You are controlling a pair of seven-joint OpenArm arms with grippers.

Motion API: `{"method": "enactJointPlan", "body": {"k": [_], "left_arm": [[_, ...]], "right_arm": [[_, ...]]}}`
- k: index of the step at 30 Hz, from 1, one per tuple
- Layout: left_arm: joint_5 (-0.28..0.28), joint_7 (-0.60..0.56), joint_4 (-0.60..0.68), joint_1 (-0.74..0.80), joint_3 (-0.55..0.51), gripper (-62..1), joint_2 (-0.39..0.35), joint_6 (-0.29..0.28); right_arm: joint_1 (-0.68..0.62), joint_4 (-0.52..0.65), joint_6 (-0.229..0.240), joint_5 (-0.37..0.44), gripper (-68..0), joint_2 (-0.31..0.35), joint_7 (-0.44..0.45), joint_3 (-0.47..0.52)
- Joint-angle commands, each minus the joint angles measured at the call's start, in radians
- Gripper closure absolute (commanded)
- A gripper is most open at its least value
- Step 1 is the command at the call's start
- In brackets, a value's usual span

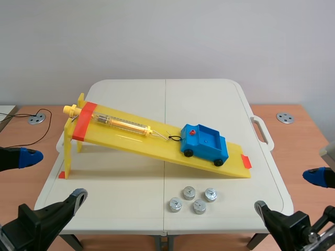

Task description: Place the four metal weights on the blue cart on the ramp.

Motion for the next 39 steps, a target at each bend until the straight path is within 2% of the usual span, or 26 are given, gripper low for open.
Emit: {"method": "enactJointPlan", "body": {"k": [1, 31, 39], "left_arm": [[-0.084, -0.153, 0.071, 0.011, -0.016, -62.3, -0.014, -0.024], [-0.084, -0.152, 0.071, 0.011, -0.016, -62.3, -0.014, -0.024], [-0.084, -0.116, 0.071, 0.011, -0.016, -62.3, -0.014, -0.024]], "right_arm": [[0.006, 0.097, -0.014, 0.04, -66.1, 0.051, 0.127, 0.035], [0.006, 0.097, -0.014, 0.04, -66.1, 0.051, 0.127, 0.035], [0.007, 0.097, -0.014, -0.001, -66.1, 0.048, 0.127, 0.035]]}}
